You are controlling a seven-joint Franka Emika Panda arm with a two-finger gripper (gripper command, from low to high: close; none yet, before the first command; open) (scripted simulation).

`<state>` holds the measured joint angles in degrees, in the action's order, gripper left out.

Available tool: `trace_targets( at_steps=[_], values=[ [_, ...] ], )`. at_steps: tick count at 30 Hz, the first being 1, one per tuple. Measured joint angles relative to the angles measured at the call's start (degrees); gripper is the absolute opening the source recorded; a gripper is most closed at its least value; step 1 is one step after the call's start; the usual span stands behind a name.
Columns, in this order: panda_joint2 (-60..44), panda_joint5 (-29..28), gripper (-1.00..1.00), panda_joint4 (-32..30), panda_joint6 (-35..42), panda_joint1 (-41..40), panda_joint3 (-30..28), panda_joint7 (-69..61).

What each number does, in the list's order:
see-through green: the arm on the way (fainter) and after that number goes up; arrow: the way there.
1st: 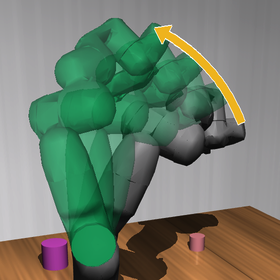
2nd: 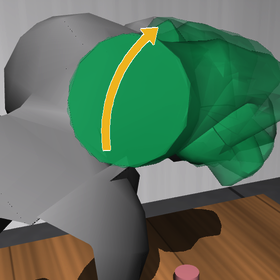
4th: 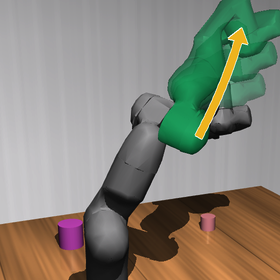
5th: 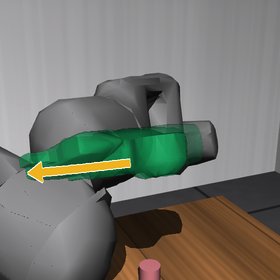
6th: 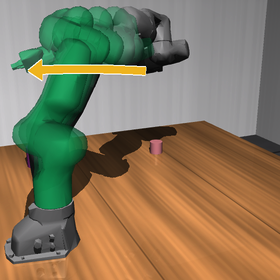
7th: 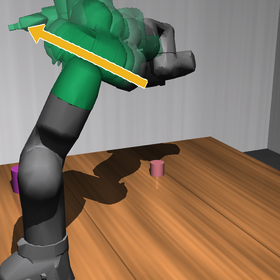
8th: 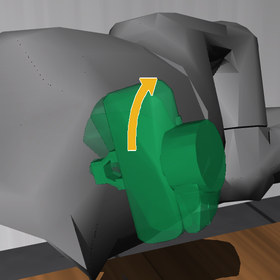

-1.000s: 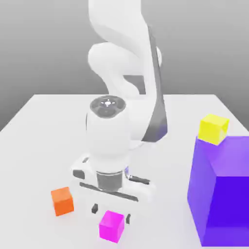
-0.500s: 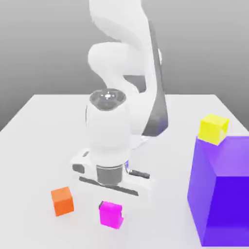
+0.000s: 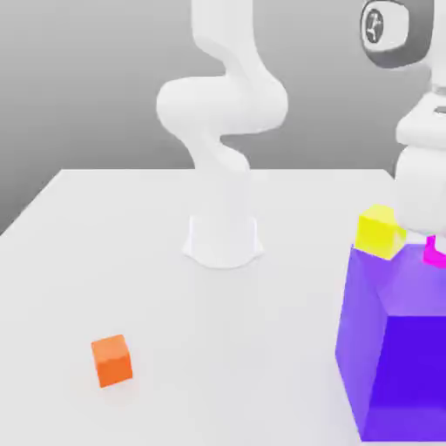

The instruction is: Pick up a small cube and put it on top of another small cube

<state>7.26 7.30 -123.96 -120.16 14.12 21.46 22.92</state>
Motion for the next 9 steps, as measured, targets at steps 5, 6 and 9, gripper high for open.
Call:
trace_targets(
  at_steps=[5, 6, 9],
  values=[
    [-1.21, -3.94, -1.0, -3.19, -1.51, 1.93, 2.4, -2.51],
    [-2.0, -4.31, 1.0, -4.4, -3.39, 2.02, 2.53, -2.32],
    [-2.0, -4.31, 1.0, -4.4, -3.39, 2.02, 2.53, -2.32]
  ],
)
